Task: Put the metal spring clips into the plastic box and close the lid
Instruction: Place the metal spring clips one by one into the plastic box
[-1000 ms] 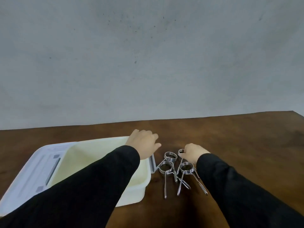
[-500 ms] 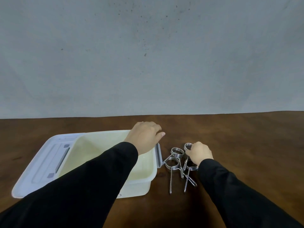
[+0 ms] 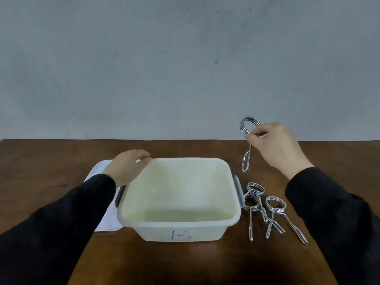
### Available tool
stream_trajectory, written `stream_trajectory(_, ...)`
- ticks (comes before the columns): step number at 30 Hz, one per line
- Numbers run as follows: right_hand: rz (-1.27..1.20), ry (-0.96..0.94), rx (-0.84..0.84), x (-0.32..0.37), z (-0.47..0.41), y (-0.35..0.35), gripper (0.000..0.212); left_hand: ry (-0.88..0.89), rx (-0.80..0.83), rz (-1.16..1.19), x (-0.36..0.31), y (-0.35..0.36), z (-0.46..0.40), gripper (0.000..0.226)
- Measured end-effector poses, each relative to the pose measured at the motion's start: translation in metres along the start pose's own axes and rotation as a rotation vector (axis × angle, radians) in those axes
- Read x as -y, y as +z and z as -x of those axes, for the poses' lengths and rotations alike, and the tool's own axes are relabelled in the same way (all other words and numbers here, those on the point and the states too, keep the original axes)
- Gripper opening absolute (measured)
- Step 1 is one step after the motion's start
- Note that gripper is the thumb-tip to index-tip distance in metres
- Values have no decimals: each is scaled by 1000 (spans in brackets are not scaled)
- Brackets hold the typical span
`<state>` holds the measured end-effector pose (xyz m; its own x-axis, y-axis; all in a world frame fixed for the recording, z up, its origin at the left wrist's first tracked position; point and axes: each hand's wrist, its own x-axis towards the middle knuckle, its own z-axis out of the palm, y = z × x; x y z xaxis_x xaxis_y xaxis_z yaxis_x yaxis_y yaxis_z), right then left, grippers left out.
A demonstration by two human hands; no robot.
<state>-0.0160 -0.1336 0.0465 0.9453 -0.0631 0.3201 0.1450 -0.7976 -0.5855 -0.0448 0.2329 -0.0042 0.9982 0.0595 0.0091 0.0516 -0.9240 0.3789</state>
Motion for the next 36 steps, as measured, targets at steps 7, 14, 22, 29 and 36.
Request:
stream_trajectory(7,88,-66,692,131,37,74,33,-127,73,491,30,16,4,23)
stream_trajectory(14,319,20,893,139,60,200,27,-146,186,790,31,21,0,33)
stream_trajectory(22,333,54,937,147,67,245,31,-122,147,775,38,31,-5,34)
stream_trajectory(29,267,-50,714,142,52,208,38,-85,133,706,42,31,-16,30)
stream_trajectory(36,81,-6,113,81,33,105,38,9,95,488,24,32,-35,39)
